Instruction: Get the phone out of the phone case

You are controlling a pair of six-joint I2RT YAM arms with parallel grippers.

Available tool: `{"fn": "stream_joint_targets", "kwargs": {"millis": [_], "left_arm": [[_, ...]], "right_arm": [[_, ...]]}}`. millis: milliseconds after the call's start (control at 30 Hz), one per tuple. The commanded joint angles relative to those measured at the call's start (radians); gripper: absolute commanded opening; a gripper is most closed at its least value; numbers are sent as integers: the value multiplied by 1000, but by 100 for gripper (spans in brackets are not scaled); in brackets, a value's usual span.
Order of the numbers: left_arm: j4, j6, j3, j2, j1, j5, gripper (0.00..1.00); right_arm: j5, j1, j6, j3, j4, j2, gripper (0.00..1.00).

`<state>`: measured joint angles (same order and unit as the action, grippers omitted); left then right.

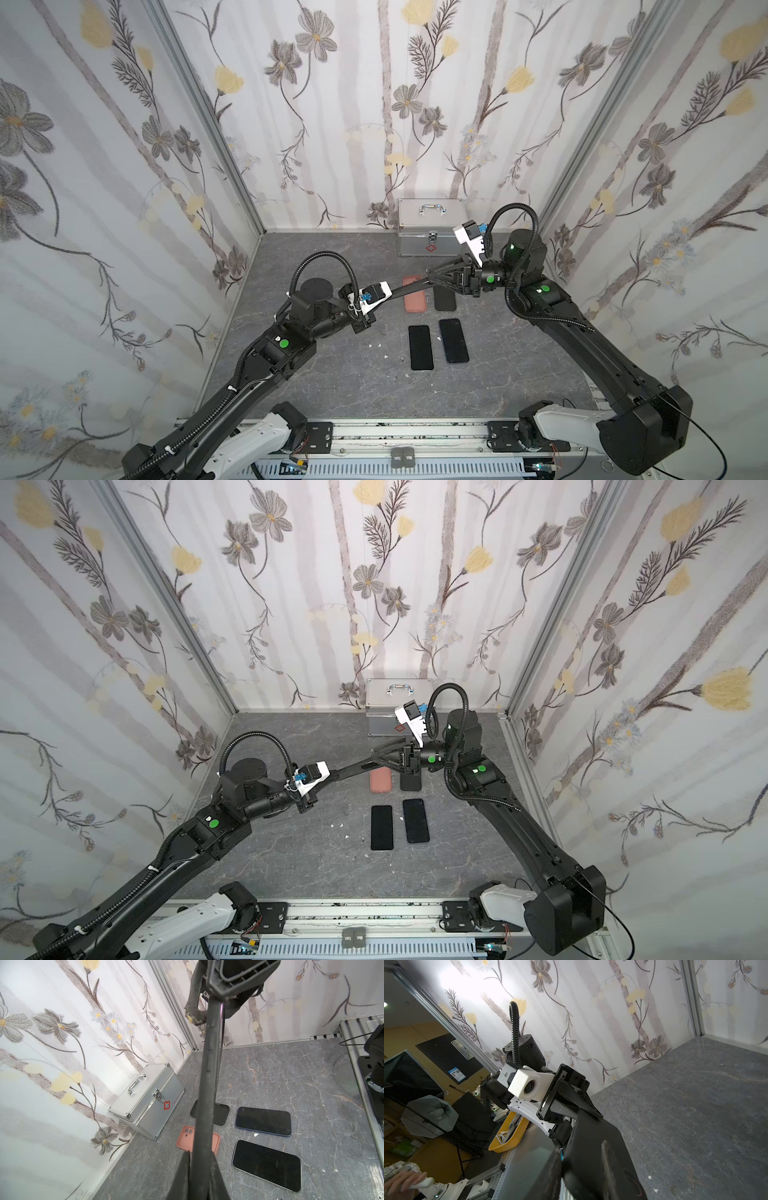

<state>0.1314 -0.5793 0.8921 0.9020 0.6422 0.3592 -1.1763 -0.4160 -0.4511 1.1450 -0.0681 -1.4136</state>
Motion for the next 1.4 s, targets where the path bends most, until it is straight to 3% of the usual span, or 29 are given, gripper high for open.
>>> {"fn": "stream_joint_targets", "kwargs": {"millis": [0,100,333,500,633,833,1033,1367], "left_arm": [[-327,47,19,-14,-1,-120,0],[-323,60,5,-23,-1,-91,0],[-320,113,-42,-53,0,-56,0],[-323,172,-66,-81,-1,-48,0],[-370,298,-99,-107,-1,-51,0],[-523,635,-126,-100,-1,-40,0],[-680,863,-140,-88,-3,-59,0],[-866,1055,-130,-37,-2,121,0]], "right_arm": [[-102,-13,-89,-5,74,-15,32],[-21,-12,-124,-1,17,-6,36],[238,12,-229,7,-223,47,57],[412,60,-234,-64,-292,126,62],[456,79,-164,-131,-291,183,63],[403,72,-108,-233,-370,239,66],[371,28,-4,-281,-428,260,69],[160,-80,5,-208,-472,163,68]]}}
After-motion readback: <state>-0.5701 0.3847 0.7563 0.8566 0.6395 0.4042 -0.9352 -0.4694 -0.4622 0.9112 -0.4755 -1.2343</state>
